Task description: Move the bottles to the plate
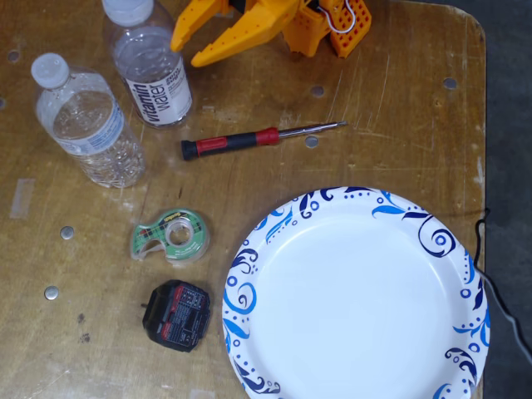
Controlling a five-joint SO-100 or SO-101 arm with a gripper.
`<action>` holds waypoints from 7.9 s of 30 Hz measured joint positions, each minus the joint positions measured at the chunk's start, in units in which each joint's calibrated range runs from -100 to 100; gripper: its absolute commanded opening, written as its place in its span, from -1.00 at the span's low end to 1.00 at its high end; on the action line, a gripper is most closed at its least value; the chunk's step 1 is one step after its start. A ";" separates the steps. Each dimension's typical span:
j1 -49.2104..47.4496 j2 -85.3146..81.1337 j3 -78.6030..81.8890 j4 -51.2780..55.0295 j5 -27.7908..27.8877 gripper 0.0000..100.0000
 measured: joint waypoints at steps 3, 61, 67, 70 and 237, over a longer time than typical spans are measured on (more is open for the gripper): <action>0.00 0.00 -3.96 0.34 0.00 -0.80; 14.13 0.08 9.80 -11.57 -2.45 0.06; 16.59 0.08 10.16 -13.45 -2.60 -0.16; 16.86 0.08 10.16 -13.53 -2.66 -0.20; -54.33 84.48 -31.47 -54.72 -8.08 -0.29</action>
